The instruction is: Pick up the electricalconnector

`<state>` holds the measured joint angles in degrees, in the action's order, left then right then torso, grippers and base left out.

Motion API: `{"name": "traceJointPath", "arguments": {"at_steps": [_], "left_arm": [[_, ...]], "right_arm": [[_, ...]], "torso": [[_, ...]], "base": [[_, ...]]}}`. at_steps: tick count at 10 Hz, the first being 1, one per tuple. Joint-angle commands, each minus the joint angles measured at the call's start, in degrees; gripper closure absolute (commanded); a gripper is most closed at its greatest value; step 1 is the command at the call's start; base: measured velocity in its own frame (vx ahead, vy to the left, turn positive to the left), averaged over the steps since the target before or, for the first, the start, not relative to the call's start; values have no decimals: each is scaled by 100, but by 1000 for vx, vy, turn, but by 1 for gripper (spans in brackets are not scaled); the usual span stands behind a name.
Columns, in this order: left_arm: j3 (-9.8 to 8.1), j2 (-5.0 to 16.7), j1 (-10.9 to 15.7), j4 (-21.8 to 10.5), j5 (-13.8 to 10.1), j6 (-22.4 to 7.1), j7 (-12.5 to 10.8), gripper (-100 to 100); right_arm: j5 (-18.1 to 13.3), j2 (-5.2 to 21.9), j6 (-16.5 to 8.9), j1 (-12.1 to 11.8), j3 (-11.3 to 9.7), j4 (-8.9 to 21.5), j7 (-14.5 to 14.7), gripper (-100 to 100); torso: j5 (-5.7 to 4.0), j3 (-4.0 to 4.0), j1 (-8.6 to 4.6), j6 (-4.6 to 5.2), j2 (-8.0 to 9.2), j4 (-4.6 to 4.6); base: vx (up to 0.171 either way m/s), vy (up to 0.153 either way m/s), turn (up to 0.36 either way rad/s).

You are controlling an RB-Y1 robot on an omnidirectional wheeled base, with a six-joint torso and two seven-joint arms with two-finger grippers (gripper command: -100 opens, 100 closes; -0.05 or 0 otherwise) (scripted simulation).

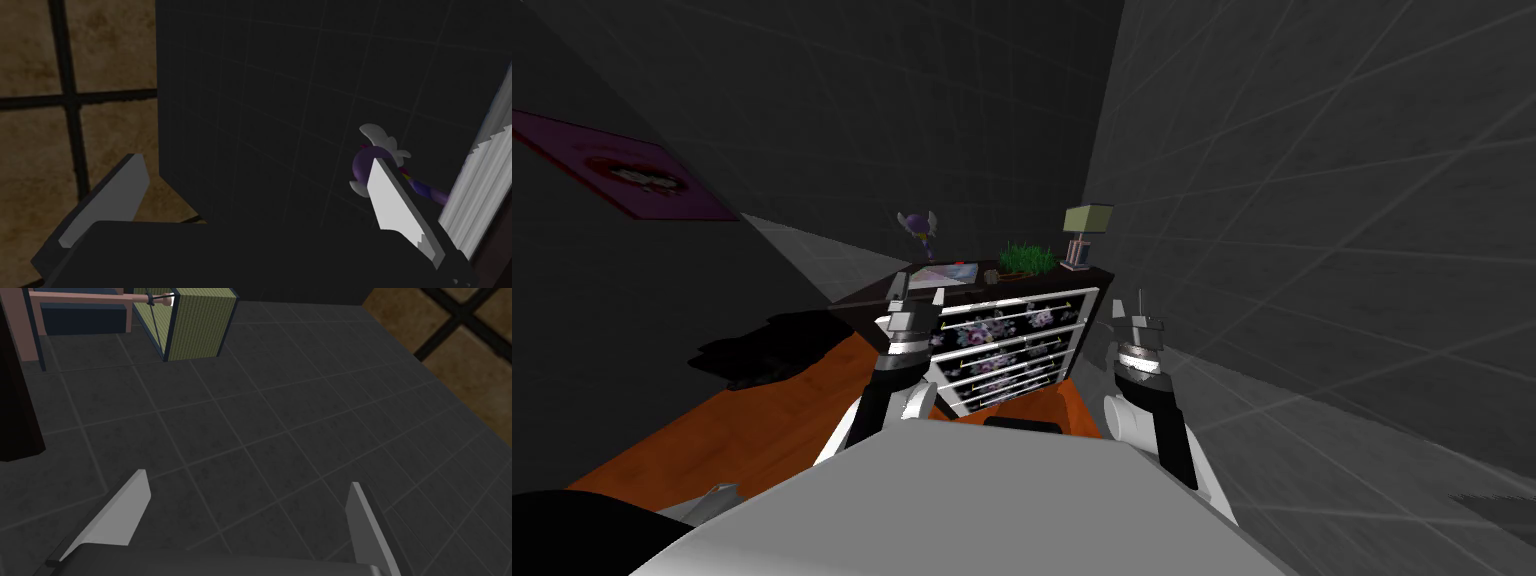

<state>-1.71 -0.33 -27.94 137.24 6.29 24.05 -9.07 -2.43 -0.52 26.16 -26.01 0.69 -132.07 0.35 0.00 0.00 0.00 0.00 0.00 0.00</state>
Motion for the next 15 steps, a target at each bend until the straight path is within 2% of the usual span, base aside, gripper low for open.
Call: {"name": "traceJointPath", "arguments": {"at_steps": [1, 3, 6, 7, 8, 9, 10, 11, 12, 13, 14, 15], "left_arm": [[31, 177, 94, -35, -34, -103, -84, -100], [99, 422, 320, -118, -112, -353, -273, -100], [243, 711, 820, -334, -301, -868, -700, -100], [243, 711, 883, -334, -301, -977, -700, -100], [297, 779, 1079, -434, -380, -1149, -868, -100], [297, 779, 1124, -434, -380, -1247, -868, -100], [352, 835, 1320, -549, -466, -1418, -1045, -100], [352, 835, 1389, -549, -466, -1545, -1045, -100], [407, 880, 1602, -678, -559, -1717, -1228, -100], [407, 880, 1675, -678, -559, -1876, -1228, -100], [461, 915, 1900, -819, -657, -2050, -1413, -100], [461, 915, 1980, -819, -657, -2213, -1413, -100]], "right_arm": [[0, 0, 0, 0, 0, 0, 0, 0], [0, 0, 0, 1, 0, 0, 0, 0], [0, 0, 0, 2, 0, 0, 0, 0], [0, 0, 0, 2, 0, 0, 0, 0], [0, 0, 0, 1, 0, 0, 0, 0], [0, 0, 0, 1, 0, 0, 0, 0], [0, 0, 0, 1, 0, 0, 0, 0], [0, 0, 0, 1, 0, 0, 0, 0], [0, 0, 0, 1, 0, 0, 0, 0], [0, 0, 0, 1, 0, 0, 0, 0], [0, 0, 0, 1, 0, 0, 0, 0], [0, 0, 0, 1, 0, 0, 0, 0]], "torso": [[0, 0, 0, 0, 0, 0], [2, 11, 9, 1, 19, 4], [3, 25, 14, 2, 43, 10], [3, 28, 14, 2, 49, 11], [3, 26, 12, 0, 43, 10], [3, 23, 13, 1, 39, 9], [3, 17, 14, -1, 28, 7], [4, 17, 16, 1, 29, 7], [4, 16, 15, 0, 26, 7], [3, 18, 14, 1, 31, 7], [3, 18, 11, -1, 30, 7], [2, 18, 8, 1, 30, 7]], "base": [[-26, 13, -38], [-79, 27, -70], [-122, 34, -98], [-112, 25, -34], [-99, 30, -76], [-67, 32, -35], [-81, 36, -74], [-74, 35, -42], [-94, 31, -89], [-84, 20, -46], [-87, 14, -83], [-80, 16, -41]]}}
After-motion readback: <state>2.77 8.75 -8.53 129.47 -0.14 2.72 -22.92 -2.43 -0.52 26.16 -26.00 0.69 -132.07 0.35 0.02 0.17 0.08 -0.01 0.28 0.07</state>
